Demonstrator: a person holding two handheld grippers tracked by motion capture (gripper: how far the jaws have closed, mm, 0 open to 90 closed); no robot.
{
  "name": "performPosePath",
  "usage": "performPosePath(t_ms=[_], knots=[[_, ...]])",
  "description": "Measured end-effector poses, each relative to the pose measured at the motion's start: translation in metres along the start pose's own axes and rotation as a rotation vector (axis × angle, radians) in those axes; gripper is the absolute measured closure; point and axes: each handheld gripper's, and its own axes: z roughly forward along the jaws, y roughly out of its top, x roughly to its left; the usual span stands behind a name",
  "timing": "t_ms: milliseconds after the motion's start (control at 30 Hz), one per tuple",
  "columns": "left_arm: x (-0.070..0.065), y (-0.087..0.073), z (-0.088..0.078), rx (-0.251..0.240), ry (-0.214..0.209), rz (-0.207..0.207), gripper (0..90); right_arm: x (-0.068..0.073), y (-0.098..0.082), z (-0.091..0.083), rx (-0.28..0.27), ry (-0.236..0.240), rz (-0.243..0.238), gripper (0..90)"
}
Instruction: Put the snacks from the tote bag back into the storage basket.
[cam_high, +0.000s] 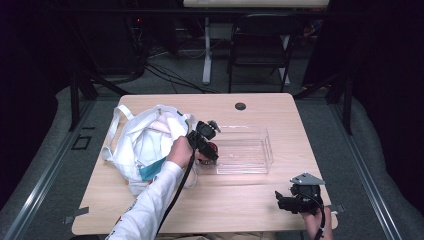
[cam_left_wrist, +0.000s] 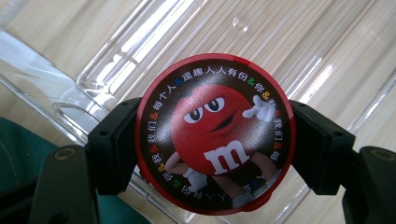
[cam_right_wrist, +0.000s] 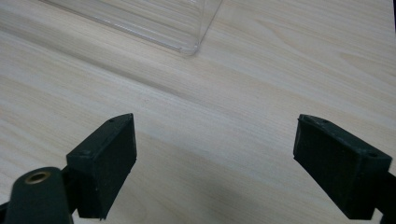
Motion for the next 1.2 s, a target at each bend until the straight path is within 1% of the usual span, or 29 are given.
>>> performPosePath(t_ms=[67, 167, 233, 267, 300, 400, 467, 500, 567, 700, 733, 767, 867, 933, 967, 1067, 1100, 1200], knots=[[0.000, 0.000, 0.003, 0.019, 0.004, 0.013, 25.8, 0.000, 0.000, 0.000, 0.000, -0.001, 0.002, 12.8], [0.000, 0.000, 0.004, 0.021, 0.006, 0.012, 25.7, 0.000, 0.000, 0.001, -0.002, 0.001, 0.002, 12.7], [0.000, -0.001, 0.005, 0.035, 0.010, 0.019, 25.7, 0.000, 0.000, 0.001, 0.000, -0.004, -0.001, 12.7], [-0.001, -0.001, 0.005, 0.033, 0.016, 0.023, 25.7, 0.000, 0.000, 0.001, -0.001, -0.001, 0.001, 12.7], [-0.002, -0.001, 0.005, 0.040, 0.017, 0.024, 25.6, 0.000, 0.000, 0.001, -0.002, 0.000, 0.001, 12.7], [-0.001, -0.001, 0.003, 0.037, 0.016, 0.024, 25.4, 0.000, 0.000, 0.000, -0.001, 0.000, 0.002, 12.6], [0.000, -0.001, 0.000, 0.015, 0.014, 0.017, 24.9, 0.000, 0.000, 0.001, 0.002, -0.001, -0.001, 12.6], [0.000, -0.001, -0.002, 0.012, 0.017, 0.021, 23.7, 0.000, 0.000, 0.001, 0.002, -0.001, 0.000, 12.6], [-0.001, 0.001, -0.010, -0.026, 0.021, 0.010, 20.3, 0.000, 0.000, 0.001, 0.001, -0.004, 0.002, 12.6], [-0.002, 0.003, -0.035, -0.086, 0.027, 0.014, 15.1, 0.000, 0.000, 0.001, 0.001, -0.004, 0.002, 12.5], [-0.002, 0.003, -0.042, -0.106, 0.037, 0.019, 13.9, 0.001, 0.000, 0.001, 0.001, -0.001, 0.004, 12.5], [-0.002, 0.001, -0.049, -0.127, 0.049, 0.019, 10.3, 0.001, 0.000, 0.001, 0.000, -0.001, 0.004, 12.5], [0.001, -0.006, -0.069, -0.175, 0.068, 0.012, 5.4, 0.000, 0.000, 0.000, -0.004, -0.001, 0.006, 12.5], [0.004, -0.014, -0.082, -0.187, 0.088, 0.007, 2.9, 0.000, 0.000, 0.001, -0.002, -0.001, 0.005, 12.5], [0.006, -0.019, -0.087, -0.202, 0.096, -0.005, 2.1, 0.000, 0.000, 0.000, 0.005, -0.005, -0.002, 12.5], [0.016, -0.038, -0.103, -0.224, 0.121, -0.023, 1.3, 0.001, 0.000, 0.000, -0.001, -0.003, 0.003, 12.5], [0.019, -0.045, -0.106, -0.234, 0.132, -0.035, 1.4, 0.000, 0.000, 0.000, 0.001, -0.002, 0.000, 12.5], [0.028, -0.068, -0.114, -0.239, 0.159, -0.061, 0.8, 0.001, 0.000, 0.001, -0.001, -0.002, 0.005, 12.5]])
